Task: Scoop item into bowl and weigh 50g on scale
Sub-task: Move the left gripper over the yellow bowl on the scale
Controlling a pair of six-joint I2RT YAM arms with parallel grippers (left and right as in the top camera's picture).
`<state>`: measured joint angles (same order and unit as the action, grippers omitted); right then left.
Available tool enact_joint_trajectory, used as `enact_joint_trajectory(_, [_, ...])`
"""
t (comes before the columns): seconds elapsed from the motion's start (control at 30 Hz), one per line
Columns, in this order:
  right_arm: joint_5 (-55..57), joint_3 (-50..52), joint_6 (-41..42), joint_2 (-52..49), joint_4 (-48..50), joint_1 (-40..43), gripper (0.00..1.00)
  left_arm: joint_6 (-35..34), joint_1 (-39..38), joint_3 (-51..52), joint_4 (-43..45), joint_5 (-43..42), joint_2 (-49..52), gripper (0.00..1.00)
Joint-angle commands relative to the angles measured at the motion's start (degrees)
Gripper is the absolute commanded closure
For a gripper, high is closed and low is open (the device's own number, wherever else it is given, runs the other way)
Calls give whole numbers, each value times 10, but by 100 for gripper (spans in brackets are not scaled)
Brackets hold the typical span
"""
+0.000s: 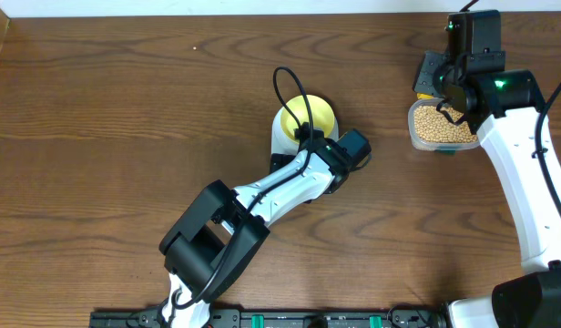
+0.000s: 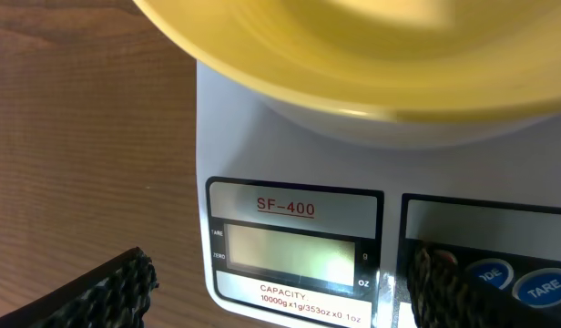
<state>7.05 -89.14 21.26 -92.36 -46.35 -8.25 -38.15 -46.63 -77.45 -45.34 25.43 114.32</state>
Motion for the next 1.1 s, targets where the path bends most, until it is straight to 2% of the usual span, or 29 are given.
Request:
enact_joint_trajectory(0.0, [-2,-11,-7,13,-3,3,99,0,-1,5,0,8,6,8])
enact_joint_trajectory(1.07, [-2,-11,-7,13,-12,3,99,-1,-1,5,3,8,6,8])
